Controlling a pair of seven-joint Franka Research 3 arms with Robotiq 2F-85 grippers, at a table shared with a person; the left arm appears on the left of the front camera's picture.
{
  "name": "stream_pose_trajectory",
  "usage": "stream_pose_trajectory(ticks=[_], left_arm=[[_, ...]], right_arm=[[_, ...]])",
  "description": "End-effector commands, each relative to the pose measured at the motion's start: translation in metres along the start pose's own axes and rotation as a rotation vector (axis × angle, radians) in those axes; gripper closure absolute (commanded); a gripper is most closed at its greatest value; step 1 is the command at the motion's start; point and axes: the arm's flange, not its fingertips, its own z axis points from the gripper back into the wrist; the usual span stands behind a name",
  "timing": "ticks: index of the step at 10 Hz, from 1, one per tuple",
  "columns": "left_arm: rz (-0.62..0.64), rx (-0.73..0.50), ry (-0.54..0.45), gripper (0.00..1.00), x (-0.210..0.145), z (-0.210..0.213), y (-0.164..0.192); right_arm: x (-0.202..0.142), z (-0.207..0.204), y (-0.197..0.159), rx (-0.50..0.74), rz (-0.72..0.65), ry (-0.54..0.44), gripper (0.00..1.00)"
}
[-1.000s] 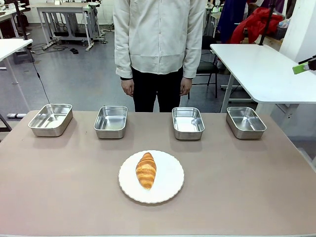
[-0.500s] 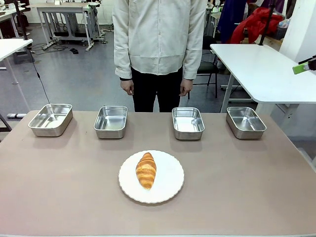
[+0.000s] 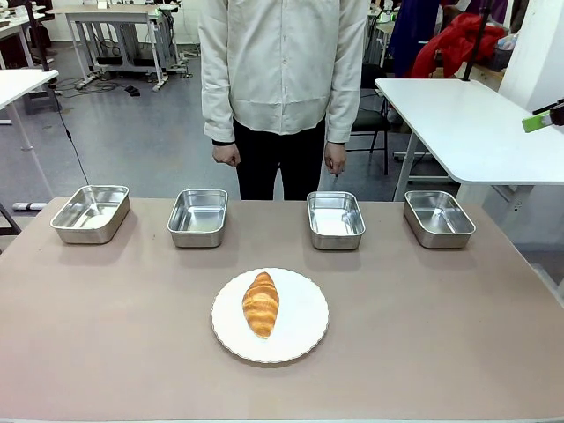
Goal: Place the bread in the container.
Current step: Place the Butter Roll into the Airtight Container indicated by the human.
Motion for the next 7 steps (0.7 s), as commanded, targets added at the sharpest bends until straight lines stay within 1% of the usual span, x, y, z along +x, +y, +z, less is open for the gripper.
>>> stream_pose_trajectory(ticks=[1, 7], left_arm=[[-0.015, -0.007, -0.01, 0.0, 0.0009, 0.001, -0.0023], [-0.015, -0.007, -0.01, 0.0, 0.0009, 0.001, -0.0023]], right_arm=[[0.0009, -0.001, -0.0004, 0.006, 0.007, -0.018, 0.0], [0.0009, -0.001, -0.0004, 0.006, 0.007, -0.018, 0.0]])
